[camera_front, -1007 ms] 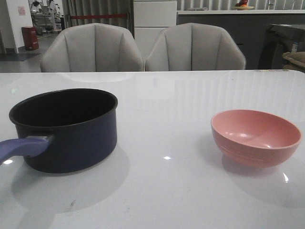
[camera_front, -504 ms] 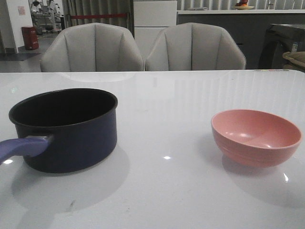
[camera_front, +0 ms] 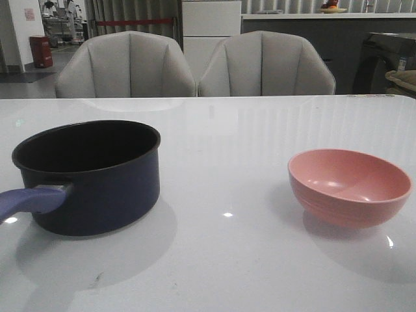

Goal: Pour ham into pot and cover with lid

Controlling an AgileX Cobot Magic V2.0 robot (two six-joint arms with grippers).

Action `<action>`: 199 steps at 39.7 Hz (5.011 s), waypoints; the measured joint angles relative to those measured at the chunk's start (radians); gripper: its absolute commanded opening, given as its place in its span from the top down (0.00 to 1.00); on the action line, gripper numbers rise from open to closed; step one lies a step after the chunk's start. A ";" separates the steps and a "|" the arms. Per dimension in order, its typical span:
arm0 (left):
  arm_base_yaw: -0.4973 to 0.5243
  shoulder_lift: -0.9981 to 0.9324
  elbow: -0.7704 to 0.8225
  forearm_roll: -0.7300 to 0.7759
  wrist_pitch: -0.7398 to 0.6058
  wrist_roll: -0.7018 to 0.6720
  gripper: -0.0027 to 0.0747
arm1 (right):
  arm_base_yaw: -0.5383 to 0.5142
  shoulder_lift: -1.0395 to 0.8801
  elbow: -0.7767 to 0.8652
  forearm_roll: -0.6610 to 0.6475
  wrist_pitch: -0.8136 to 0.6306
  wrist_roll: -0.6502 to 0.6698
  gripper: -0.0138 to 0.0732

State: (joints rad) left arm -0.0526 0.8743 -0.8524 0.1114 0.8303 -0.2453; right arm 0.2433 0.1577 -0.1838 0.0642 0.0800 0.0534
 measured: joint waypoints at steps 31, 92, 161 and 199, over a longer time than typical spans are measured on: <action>0.144 0.715 -0.239 -0.086 0.183 0.131 0.22 | 0.000 0.000 0.000 0.000 0.000 -0.002 0.67; 0.223 1.012 -0.398 -0.193 0.239 0.204 0.62 | 0.000 -0.002 0.000 0.000 0.000 -0.002 0.67; -0.287 0.986 -0.870 -0.194 0.417 0.252 0.62 | 0.000 -0.002 0.000 0.000 -0.002 -0.002 0.67; -0.287 1.022 -0.802 -0.203 0.398 0.231 0.39 | 0.000 -0.002 0.000 0.000 -0.002 -0.002 0.67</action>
State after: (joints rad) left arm -0.3393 1.8962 -1.6548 -0.0913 1.2284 -0.0146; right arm 0.2433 0.1561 -0.1838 0.0642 0.0779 0.0518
